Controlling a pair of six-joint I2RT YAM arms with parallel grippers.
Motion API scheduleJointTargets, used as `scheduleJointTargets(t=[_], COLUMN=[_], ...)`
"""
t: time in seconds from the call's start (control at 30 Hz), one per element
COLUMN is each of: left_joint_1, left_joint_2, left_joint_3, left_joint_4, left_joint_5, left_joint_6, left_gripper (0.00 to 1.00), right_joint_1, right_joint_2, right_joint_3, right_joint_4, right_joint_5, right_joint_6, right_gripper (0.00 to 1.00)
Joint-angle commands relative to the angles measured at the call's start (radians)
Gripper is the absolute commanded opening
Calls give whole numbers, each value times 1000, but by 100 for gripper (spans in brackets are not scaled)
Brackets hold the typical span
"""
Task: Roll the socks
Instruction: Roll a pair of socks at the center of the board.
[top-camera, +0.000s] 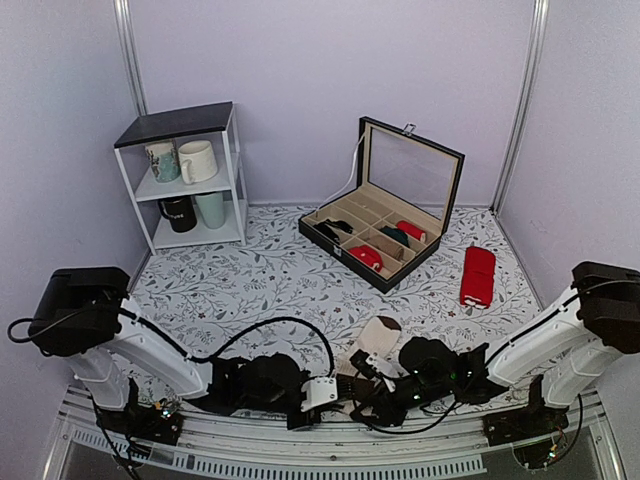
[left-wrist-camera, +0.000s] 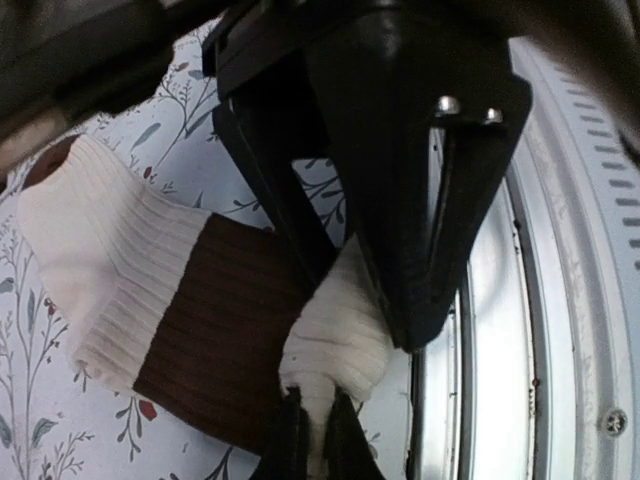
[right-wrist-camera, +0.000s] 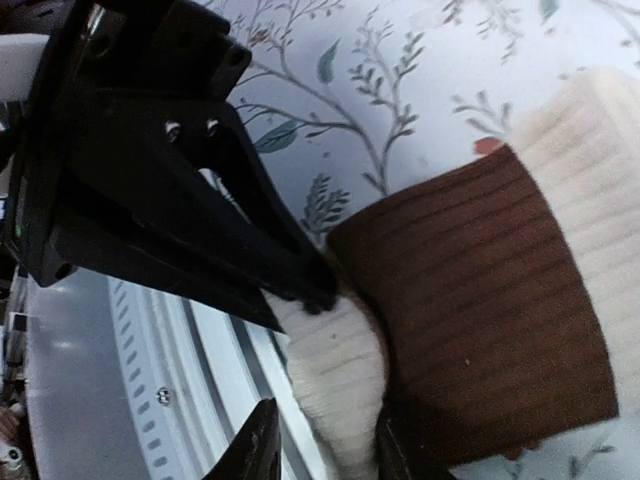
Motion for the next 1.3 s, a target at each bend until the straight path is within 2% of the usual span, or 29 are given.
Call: scheduleJointTargets(t=[0.0,0.13,0.2,0.3,0.5,0.87,1.1,1.2,1.27], left_joint_1=[57,95,108,118,128,146,147,147,149], left_joint_2=[4,20,33,57,82,92,98,100,97], left_joint_3=[30,27,28,38,47,37,29,28,26], left_joint_4=[-246,-281,-287,-304,-328,-317,-299,-299,-298], left_joint_5=[153,232,266,295,321,348,360,365,366], left_joint_6=[-107,-162,-182,-201,-216,-216,-218,-217,-215], left_gripper=[0,0,0,0,0,0,0,0,0], right_joint_1=[4,97,112,135,196,220,239,245,252], right_joint_2=[-160,-356,-393,-365,-161,-19,61,104,130], right_joint_3=[-94,-228,-266,-273,-184,-117,-98,-66,-40], right_joint_4=[-99,111,199,252,265,222,180,121,72], right_joint_5=[269,442,446,436,435,447,592,630,640], right_joint_6=[-129,-297,-388,-494,-630,-631,-573,-545,-519], right_gripper=[34,44,46,47,50,50,49,43,32])
